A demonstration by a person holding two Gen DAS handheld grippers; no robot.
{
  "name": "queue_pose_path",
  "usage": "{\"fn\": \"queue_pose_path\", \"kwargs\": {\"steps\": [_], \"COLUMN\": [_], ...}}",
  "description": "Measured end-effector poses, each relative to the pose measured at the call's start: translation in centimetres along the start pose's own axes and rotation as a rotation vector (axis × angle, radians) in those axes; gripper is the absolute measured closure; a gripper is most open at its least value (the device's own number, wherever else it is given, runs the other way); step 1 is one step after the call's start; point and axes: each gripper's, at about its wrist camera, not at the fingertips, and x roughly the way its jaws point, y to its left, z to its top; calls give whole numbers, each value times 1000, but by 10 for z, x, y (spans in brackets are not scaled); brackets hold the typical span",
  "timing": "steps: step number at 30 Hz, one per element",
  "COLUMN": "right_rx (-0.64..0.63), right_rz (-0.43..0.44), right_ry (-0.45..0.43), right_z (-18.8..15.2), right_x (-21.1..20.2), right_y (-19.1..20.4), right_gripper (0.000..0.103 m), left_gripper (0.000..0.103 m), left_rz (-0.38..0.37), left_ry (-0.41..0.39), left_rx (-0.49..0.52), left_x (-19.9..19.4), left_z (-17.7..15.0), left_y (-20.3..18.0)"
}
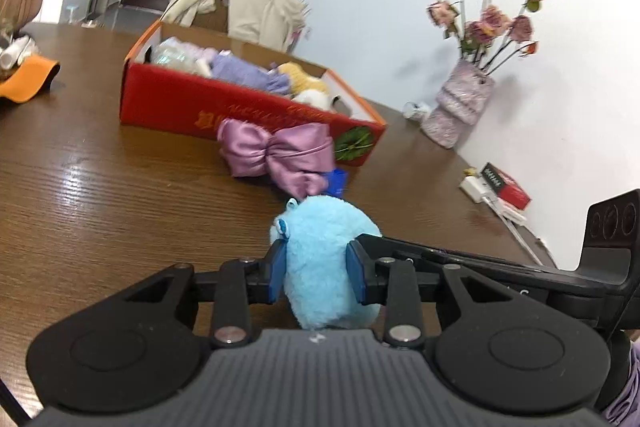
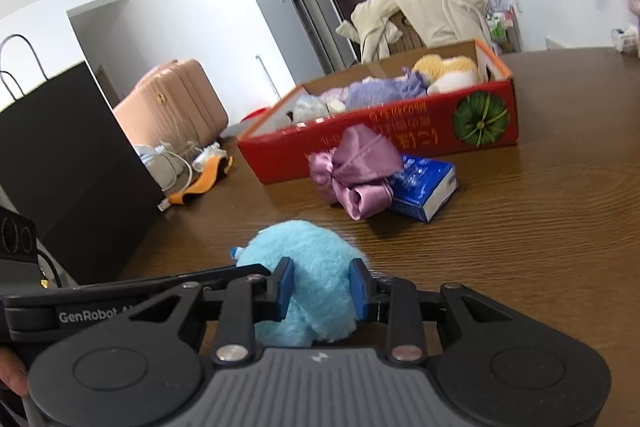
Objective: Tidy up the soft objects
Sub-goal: 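Lift the blue plush ball with both grippers and lower it into the box, then open both grippers to release the ball and withdraw toward the scrunchie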
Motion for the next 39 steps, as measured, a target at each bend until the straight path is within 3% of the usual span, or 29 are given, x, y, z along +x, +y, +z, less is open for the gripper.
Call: {"fn": "queue_pose_path", "kwargs": {"steps": [10,17,23,28,34,36,39], "right_rx": [-12,-70,-32,41,139,130,117], "right_rz": [-26,-57,-75,-76,-111,-111,-130], "right_ry": [-92,-142,-117,-12,150,202,237], "right_z": [8,71,149,204,210,201,188], "right_x": [-49,-40,9,81,164,186,206], "right_y": [10,9,-8,-38,-72,-75,-78], "right_gripper": [73,75,75,76,79,90,92], "left_gripper": [71,71,71,71,72,76,73], "left_rz": [-44,-61,-22,37,116,142,150], "left_ry": [-51,-65,-33,69,198,199,161], "left_rx": [45,13,-4,-74,-100,-57,-7], "left_x": [-16,13,71,135,200,205,198], "left_z": [17,89,165,205,200,191,186], "left_y": [-31,-29,-10,28,68,69,68]}}
